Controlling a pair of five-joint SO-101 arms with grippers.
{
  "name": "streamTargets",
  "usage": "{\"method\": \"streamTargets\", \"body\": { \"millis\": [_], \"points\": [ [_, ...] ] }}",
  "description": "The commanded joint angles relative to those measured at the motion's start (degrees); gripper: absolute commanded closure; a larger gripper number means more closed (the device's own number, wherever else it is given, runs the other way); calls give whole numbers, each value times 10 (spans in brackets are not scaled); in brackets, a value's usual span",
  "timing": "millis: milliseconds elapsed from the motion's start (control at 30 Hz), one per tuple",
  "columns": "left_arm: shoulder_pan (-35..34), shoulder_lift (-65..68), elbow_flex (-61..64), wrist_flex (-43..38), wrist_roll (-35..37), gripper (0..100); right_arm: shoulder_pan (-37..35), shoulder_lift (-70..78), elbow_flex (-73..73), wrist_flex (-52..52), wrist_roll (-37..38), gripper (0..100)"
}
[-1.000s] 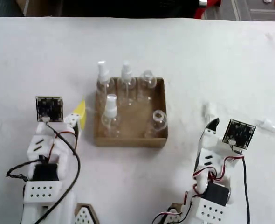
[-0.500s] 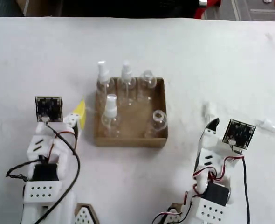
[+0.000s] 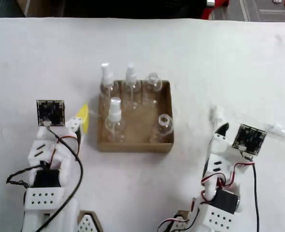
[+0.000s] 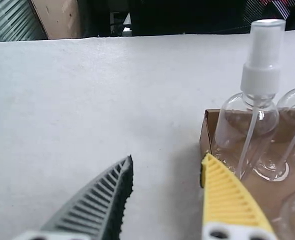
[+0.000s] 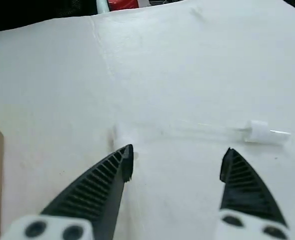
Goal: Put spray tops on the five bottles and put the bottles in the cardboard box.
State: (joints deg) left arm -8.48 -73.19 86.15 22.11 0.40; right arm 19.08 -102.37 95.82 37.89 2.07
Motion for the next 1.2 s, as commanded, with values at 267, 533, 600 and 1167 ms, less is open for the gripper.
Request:
{"method": "streamTargets", "body": {
  "millis": [267, 533, 600, 1167],
  "points": [
    [-6, -11, -9, -11, -6, 794, 24, -8, 11, -39, -12, 741],
    [-5, -11, -11, -11, -6, 794, 29, -8, 11, -36, -52, 741],
    [-5, -11, -11, -11, -6, 794, 29, -8, 11, -36, -51, 741],
    [-5, -11, -11, -11, -6, 794, 26, -9, -9, 22, -11, 741]
  ]
}}
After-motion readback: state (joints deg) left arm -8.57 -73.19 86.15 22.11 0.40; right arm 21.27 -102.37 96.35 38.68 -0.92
